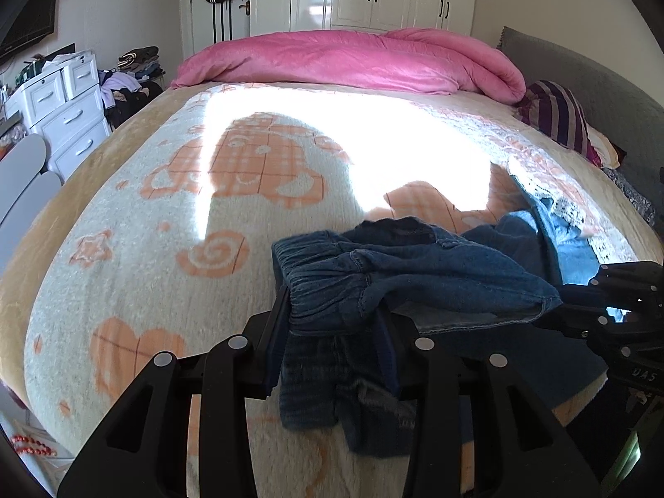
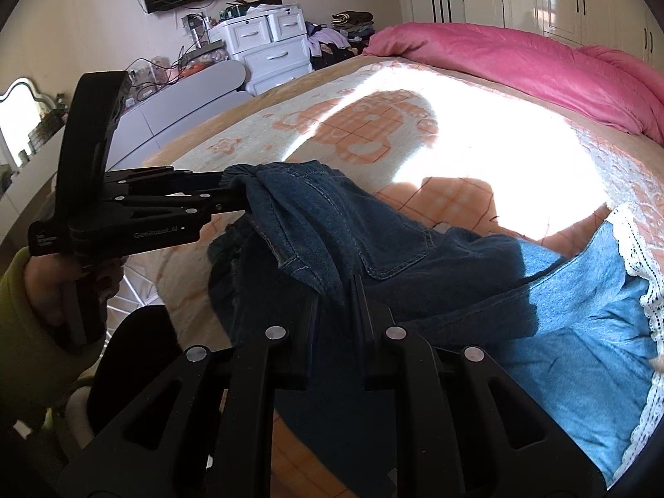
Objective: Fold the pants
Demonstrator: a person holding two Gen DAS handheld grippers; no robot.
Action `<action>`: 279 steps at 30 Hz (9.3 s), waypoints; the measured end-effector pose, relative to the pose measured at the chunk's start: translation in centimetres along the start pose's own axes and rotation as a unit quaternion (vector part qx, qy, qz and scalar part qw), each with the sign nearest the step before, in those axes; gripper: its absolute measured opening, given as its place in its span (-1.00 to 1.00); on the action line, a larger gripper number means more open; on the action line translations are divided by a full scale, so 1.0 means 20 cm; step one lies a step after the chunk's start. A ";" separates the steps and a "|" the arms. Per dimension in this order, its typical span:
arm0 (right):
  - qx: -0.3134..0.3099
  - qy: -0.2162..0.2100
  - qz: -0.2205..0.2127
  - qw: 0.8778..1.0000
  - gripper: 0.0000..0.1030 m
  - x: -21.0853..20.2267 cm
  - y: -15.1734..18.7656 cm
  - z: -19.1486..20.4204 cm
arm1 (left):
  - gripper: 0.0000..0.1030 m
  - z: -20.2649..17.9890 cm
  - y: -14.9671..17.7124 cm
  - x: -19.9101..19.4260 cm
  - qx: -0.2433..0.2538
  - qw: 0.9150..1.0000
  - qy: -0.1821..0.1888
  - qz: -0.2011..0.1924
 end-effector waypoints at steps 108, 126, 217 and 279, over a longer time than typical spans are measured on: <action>0.262 0.172 -0.011 0.949 -0.92 -0.25 0.02 -1.20 | -0.20 -0.72 0.18 0.35 0.029 0.970 0.219 0.103; 0.382 0.153 -0.013 0.911 -0.92 -0.76 0.82 -0.95 | -0.96 -0.79 0.21 0.18 0.116 0.962 0.230 0.087; 0.216 0.217 0.068 0.950 0.19 -0.55 0.87 -0.82 | -0.35 0.06 0.14 0.04 -0.081 0.996 0.015 0.034; 0.299 0.124 0.005 0.946 -0.70 -0.41 0.60 -1.47 | -0.87 -0.74 -0.30 0.88 -0.043 0.963 0.240 0.115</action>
Point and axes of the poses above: each gripper's, at about its wrist camera, not at the fingertips, and x roughly the way its jaws point, z to its left, y to its underside, the point moved 1 cm from there along x, roughly the way its jaws point, and after that the axes turned 8 degrees about y, right-handed, at the moved point
